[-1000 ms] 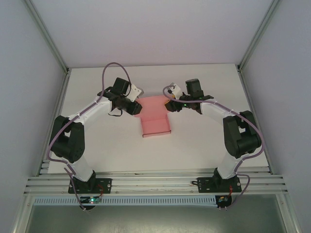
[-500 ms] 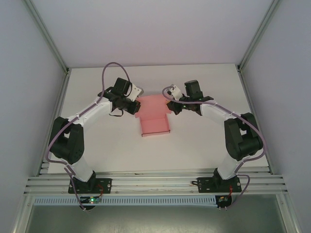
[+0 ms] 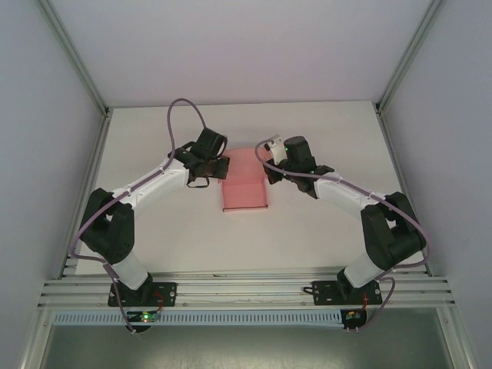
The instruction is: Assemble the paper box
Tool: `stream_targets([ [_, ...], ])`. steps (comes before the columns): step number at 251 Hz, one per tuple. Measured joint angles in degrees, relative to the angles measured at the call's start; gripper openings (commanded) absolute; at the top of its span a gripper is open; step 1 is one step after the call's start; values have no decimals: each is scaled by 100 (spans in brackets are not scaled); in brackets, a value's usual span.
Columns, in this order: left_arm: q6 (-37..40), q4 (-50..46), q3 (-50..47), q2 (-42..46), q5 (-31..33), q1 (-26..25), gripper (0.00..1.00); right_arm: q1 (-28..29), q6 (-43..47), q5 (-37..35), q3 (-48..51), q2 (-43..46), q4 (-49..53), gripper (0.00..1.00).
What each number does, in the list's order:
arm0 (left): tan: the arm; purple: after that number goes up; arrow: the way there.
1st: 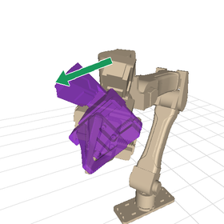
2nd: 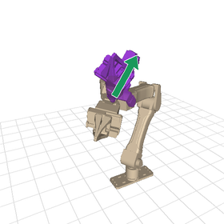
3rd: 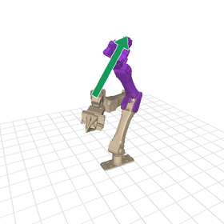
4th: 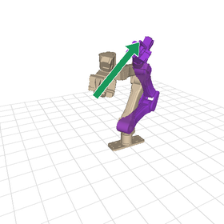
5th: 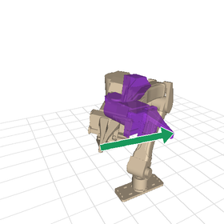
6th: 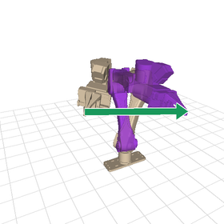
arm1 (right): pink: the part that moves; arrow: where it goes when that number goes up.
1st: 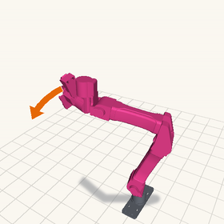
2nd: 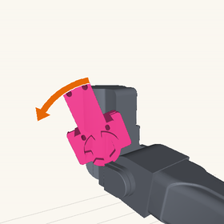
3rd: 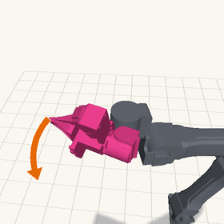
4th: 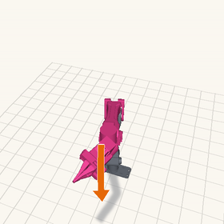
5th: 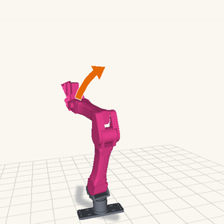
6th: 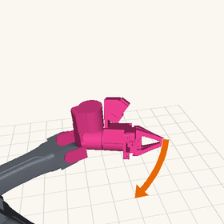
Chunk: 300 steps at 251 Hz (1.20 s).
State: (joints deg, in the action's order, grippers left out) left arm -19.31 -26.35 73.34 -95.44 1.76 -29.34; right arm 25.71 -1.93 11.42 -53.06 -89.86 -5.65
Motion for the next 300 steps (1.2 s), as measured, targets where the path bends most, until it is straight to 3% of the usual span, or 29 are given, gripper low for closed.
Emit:
stream_targets([
  [58,-774,509,-313,131,411,-131,0,195,-1231,-503,560,-28,-1408,0],
  [120,-1338,828,-382,131,833,-225,0,496,-1998,-1285,809,-85,-2218,0],
  [180,-1851,1443,-737,129,1119,-343,0,713,-2332,-1832,1005,-101,-2562,3],
  [300,-2017,2800,-1408,-111,1641,-627,0,1058,-2430,-2767,1543,-660,-3945,1],
])
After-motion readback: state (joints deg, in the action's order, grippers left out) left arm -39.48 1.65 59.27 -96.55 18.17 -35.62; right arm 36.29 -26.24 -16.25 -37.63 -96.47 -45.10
